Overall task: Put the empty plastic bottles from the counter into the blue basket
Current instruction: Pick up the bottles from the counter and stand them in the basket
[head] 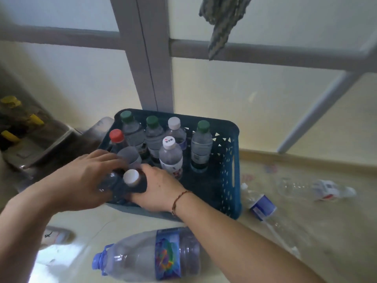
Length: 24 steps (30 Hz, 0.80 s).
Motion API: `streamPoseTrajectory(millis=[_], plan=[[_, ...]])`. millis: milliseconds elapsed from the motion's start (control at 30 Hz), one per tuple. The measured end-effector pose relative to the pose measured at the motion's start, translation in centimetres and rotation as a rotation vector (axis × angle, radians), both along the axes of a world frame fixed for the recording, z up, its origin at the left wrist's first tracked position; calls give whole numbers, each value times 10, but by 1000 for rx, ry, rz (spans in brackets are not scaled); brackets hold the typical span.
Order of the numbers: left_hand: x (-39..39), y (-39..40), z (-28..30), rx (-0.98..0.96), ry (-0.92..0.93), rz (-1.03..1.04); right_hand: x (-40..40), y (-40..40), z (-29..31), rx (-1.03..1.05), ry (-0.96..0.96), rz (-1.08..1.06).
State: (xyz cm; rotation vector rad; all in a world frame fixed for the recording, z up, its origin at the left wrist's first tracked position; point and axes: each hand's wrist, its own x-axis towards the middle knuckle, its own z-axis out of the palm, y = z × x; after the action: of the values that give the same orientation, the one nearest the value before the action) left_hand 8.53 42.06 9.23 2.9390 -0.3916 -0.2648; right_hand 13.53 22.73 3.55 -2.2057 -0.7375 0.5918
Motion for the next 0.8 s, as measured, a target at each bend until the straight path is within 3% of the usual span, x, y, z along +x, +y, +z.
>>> streamPoseTrajectory(millis=[133,200,267,333,400,467,533,600,667,733,800], plan=[[0,-76,7,-260,-512,-130,-12,-48,24,213,-219,-25],[-14,-135,7,-523,-731,-184,-24,-102,42,441,-378,-174],[-29,-195,-5,-792,-803,-303,-35,-168,42,612,-601,-420],[-42,-252,-36,-959,-716,-428,-35,-227,15,606,-649,-720],[-56,-309,-80,-1119,-458,-292,-25,-269,-34,277,-452,-884],[-64,-358,-110,-1306,-34,182,-21,-296,-81,-232,-191,-692],[-60,-398,-142,-1394,267,616,-21,-316,-110,-462,-23,-497],[-44,-408,-165,-1508,410,905,-21,-320,-117,-494,-48,-449],[-17,-418,-176,-1515,425,1128,-22,-326,-120,-450,-111,-477],[-2,-424,-179,-1472,422,1136,-23,-333,-118,-304,-91,-571],[7,-428,-168,-1469,389,964,-28,-340,-113,-88,-5,-650]])
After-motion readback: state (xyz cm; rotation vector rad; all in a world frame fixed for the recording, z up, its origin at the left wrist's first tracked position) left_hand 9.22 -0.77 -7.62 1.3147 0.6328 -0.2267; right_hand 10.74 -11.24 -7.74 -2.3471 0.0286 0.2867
